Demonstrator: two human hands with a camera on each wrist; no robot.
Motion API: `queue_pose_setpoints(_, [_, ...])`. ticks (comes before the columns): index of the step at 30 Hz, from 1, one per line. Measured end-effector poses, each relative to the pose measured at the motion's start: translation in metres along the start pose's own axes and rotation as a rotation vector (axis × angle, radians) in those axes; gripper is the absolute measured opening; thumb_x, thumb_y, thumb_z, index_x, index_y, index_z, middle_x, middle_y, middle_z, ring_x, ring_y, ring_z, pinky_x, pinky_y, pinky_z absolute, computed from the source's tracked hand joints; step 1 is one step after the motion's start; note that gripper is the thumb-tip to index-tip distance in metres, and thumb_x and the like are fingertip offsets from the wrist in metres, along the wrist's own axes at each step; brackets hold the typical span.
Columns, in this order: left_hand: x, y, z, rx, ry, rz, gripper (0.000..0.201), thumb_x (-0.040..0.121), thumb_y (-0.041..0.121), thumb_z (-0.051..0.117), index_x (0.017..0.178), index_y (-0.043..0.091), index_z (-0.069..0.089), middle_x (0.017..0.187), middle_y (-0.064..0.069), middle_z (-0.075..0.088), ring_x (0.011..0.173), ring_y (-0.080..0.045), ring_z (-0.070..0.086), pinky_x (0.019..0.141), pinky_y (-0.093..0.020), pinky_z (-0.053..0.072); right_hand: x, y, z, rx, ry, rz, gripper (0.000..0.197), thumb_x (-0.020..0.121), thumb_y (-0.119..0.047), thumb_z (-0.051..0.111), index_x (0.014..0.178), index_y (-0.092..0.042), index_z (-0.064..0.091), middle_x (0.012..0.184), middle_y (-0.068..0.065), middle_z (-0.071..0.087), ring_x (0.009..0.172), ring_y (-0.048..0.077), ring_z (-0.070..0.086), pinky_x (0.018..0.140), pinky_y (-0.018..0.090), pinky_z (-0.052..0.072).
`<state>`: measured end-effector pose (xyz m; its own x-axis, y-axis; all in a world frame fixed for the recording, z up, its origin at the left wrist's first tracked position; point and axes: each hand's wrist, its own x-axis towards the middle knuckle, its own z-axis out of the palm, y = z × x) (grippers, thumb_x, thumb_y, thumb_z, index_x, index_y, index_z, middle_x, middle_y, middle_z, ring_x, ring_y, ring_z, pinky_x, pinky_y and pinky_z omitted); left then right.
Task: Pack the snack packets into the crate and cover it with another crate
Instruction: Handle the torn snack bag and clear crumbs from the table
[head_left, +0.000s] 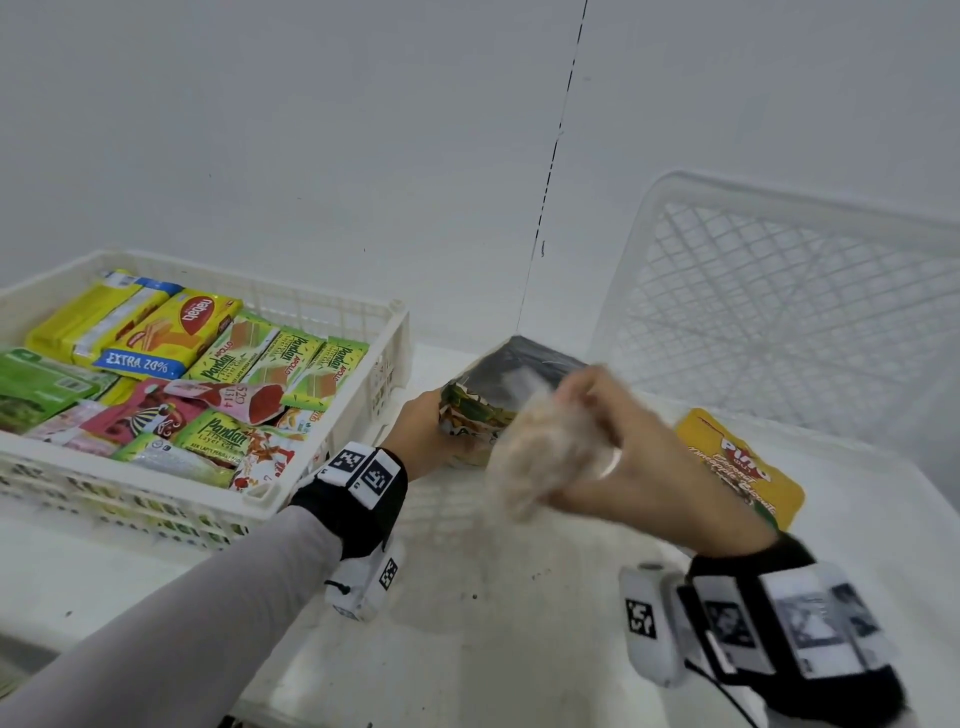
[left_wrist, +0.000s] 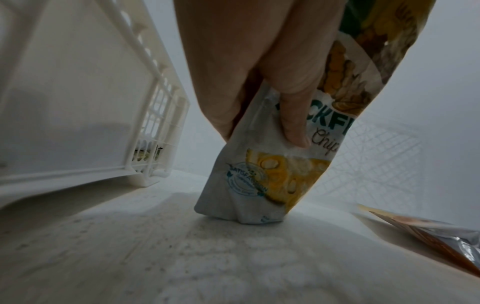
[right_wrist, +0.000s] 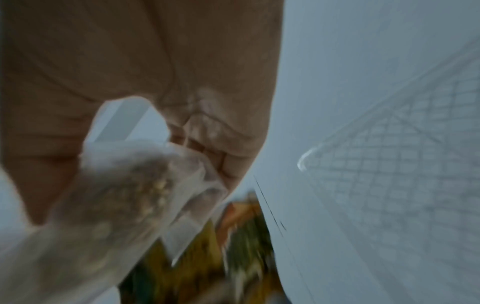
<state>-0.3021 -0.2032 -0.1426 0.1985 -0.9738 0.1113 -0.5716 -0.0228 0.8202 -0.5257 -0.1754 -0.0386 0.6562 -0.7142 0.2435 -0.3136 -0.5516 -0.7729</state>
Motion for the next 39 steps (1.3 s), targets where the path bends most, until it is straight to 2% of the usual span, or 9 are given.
queue_pose_setpoints(6, [-0.002,0.002,-0.002,-0.108,-0.03,0.006,0.06,0.069,0.008,0.081,0.124,0.005,0.057,0.122,-0.012,0.062,0.115,-0.027,0.056,0.099,-0.043,0.044,0.027,-0.018,-0.009,-0.071,0.516,-0.312,0.076,0.065,-0.013,0.08,0.126,-0.035,0.041,0.098,-0.015,0.064,0.094,0.001,0.063,0.081,0.011,0.046])
queue_pose_setpoints(10, [-0.004,0.005,-0.002,-0.097,-0.02,0.027,0.054,0.065,0.017,0.084,0.113,0.009,0.062,0.114,-0.009,0.067,0.108,-0.025,0.061,0.094,-0.041,0.048,0.043,-0.001,0.019,-0.385,0.602,-0.385,0.056,0.062,0.004,0.07,0.113,-0.01,0.053,0.107,0.004,0.058,0.096,0.011,0.053,0.079,0.008,0.039])
queue_pose_setpoints(13, [-0.007,0.008,-0.003,-0.176,-0.023,0.027,0.055,0.059,0.031,0.082,0.11,0.017,0.066,0.107,-0.001,0.07,0.103,-0.017,0.064,0.092,-0.041,0.05,0.047,0.009,0.031,-0.509,0.537,-0.365,0.037,0.062,0.006,0.067,0.096,-0.005,0.056,0.1,0.01,0.056,0.087,0.025,0.055,0.063,0.029,0.048])
queue_pose_setpoints(16, [-0.009,0.014,-0.006,-0.302,0.052,0.049,0.04,0.061,0.02,0.085,0.098,0.023,0.07,0.094,0.003,0.073,0.092,-0.014,0.068,0.086,-0.042,0.054,0.05,0.012,0.03,-0.571,0.488,-0.396,0.028,0.06,0.011,0.06,0.085,-0.001,0.057,0.095,0.013,0.059,0.081,0.03,0.054,0.056,0.037,0.048])
queue_pose_setpoints(23, [-0.017,0.026,-0.005,-0.273,0.068,0.144,0.035,0.053,0.029,0.081,0.077,0.048,0.065,0.078,0.02,0.069,0.074,0.001,0.062,0.068,-0.015,0.048,0.057,0.008,0.025,-0.677,0.196,-0.351,0.021,0.06,0.004,0.068,0.067,-0.011,0.055,0.076,0.001,0.062,0.066,0.025,0.056,0.049,0.02,0.028])
queue_pose_setpoints(30, [-0.018,0.023,0.001,-0.177,0.111,0.168,0.024,0.059,0.022,0.069,0.078,0.034,0.063,0.082,0.007,0.069,0.083,-0.013,0.063,0.078,-0.034,0.052,0.077,0.0,0.031,-0.827,-0.212,0.021,0.022,0.09,-0.03,0.055,0.083,-0.015,0.07,0.083,0.004,0.057,0.082,0.022,0.056,0.064,0.024,0.039])
queue_pose_setpoints(34, [-0.019,0.026,-0.004,-0.291,0.081,0.101,0.016,0.061,0.031,0.066,0.075,0.038,0.064,0.075,0.01,0.067,0.076,-0.012,0.06,0.07,-0.03,0.049,0.077,-0.002,0.024,-0.633,-0.225,-0.023,0.045,0.094,-0.036,0.05,0.057,-0.01,0.052,0.057,0.003,0.048,0.06,0.018,0.045,0.048,0.019,0.029])
queue_pose_setpoints(37, [-0.019,0.027,-0.008,-0.367,0.05,0.08,0.023,0.064,0.028,0.069,0.084,0.017,0.069,0.084,-0.004,0.07,0.079,-0.016,0.06,0.077,-0.039,0.051,0.075,-0.002,0.019,-0.612,-0.357,-0.109,0.043,0.084,-0.049,0.059,0.08,-0.007,0.066,0.085,0.007,0.062,0.081,0.019,0.055,0.062,0.024,0.039])
queue_pose_setpoints(39, [-0.019,0.027,-0.009,-0.366,0.039,0.076,0.02,0.071,0.016,0.075,0.091,0.019,0.069,0.091,-0.005,0.071,0.087,-0.02,0.065,0.084,-0.041,0.052,0.075,0.0,0.019,-0.721,-0.41,-0.143,0.041,0.077,-0.047,0.069,0.096,-0.011,0.067,0.101,0.002,0.06,0.094,0.016,0.053,0.072,0.025,0.042])
